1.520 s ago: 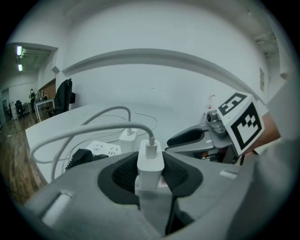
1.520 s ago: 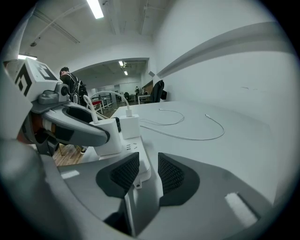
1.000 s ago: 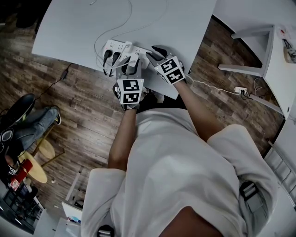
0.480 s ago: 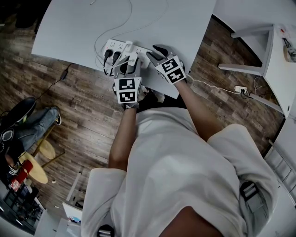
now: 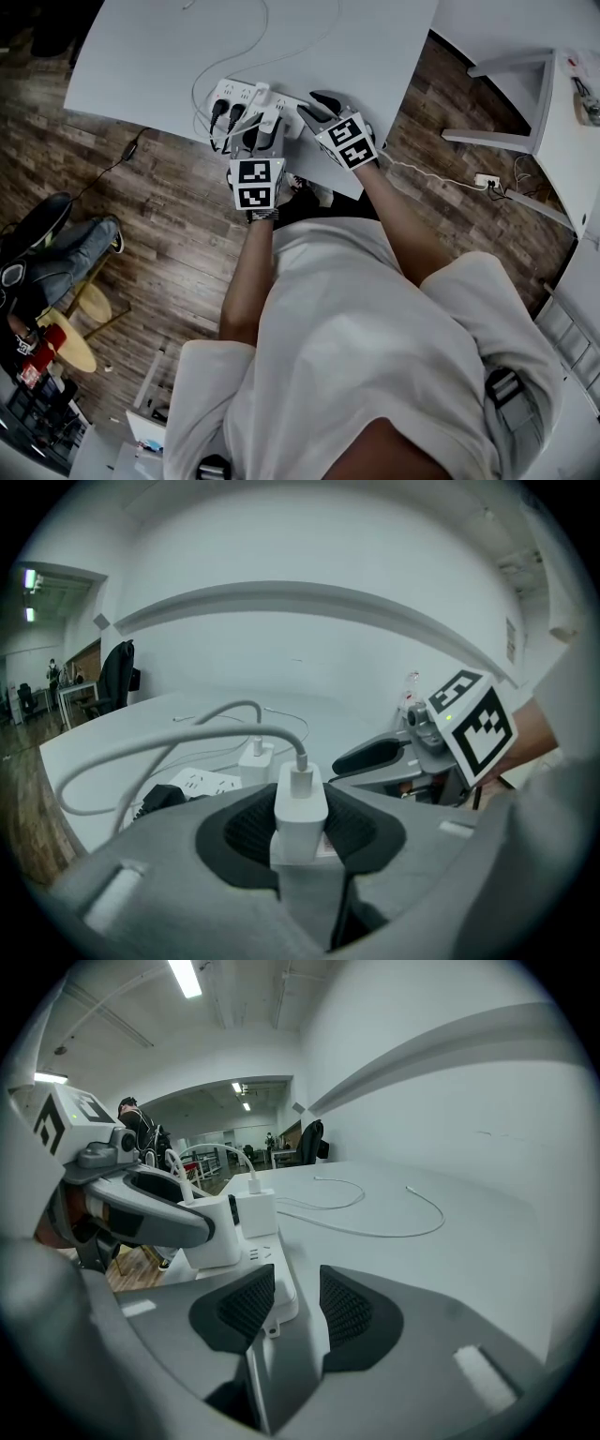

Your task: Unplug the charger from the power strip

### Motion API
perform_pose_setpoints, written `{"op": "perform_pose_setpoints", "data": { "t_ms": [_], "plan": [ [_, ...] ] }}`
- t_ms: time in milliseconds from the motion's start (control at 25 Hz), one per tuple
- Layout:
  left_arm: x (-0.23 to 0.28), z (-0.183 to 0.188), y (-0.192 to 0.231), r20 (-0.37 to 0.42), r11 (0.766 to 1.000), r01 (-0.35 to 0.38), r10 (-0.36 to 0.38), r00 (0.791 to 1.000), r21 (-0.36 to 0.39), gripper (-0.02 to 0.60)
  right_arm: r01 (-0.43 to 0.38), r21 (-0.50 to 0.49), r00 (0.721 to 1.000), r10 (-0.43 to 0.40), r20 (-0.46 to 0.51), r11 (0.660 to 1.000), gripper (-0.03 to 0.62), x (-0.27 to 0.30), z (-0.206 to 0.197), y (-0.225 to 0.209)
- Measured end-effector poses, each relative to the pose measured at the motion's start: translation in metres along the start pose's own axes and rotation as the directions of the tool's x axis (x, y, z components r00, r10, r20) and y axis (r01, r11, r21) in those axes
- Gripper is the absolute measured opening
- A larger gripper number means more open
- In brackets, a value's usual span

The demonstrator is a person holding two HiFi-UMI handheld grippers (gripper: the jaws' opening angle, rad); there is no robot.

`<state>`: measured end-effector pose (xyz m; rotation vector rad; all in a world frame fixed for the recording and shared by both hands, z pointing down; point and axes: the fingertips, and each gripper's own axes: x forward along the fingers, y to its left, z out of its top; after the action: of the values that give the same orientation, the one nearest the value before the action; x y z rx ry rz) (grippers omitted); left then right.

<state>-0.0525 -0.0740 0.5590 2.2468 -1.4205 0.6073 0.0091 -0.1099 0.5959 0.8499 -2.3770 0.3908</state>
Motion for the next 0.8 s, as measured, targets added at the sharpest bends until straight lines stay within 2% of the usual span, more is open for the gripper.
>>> {"op": "perform_pose_setpoints", "data": {
  "t_ms": [80,160,320,400,680,800],
  "plan": [
    [-0.0008,0.0009,0.0017,0.012,0.999,0.011,-0.011,1.0,-0.033,0.141,0.001,-0.001,1.0,-0.001,0.001,1.0,0.155,0.0007,0.0008,0.0002],
    [-0.0011,0.0013,0.0011,0.003,1.0,0.012,-0.012,1.0,-0.026,0.141,0.001,-0.001,1.0,-0.001,0.001,1.0,0.156,0.0013,0.0002,0.0005],
    [0.0013,0.0022,-0.0056,-0.046,0.991,0.0,0.006,0.999,0.132,0.141,0.002,0.0,1.0,-0.002,-0.003,1.0,0.158,0.0004,0.0005,0.0007],
    [0.0012,0.0023,-0.0066,-0.057,0.988,0.001,0.008,0.998,0.156,0.143,0.002,-0.001,1.0,-0.002,-0.005,1.0,0.158,0.0003,0.0009,0.0015],
    [-0.001,0.003,-0.0017,-0.038,0.997,0.021,-0.019,0.999,0.076,0.141,0.002,-0.02,1.0,-0.002,-0.003,1.0,0.158,0.001,0.0015,0.0031],
    [-0.0024,0.005,0.0005,-0.023,0.999,0.038,-0.038,0.999,-0.013,0.141,0.001,-0.021,1.0,-0.001,-0.006,1.0,0.158,-0.0004,0.0005,0.0028]
  ]
}}
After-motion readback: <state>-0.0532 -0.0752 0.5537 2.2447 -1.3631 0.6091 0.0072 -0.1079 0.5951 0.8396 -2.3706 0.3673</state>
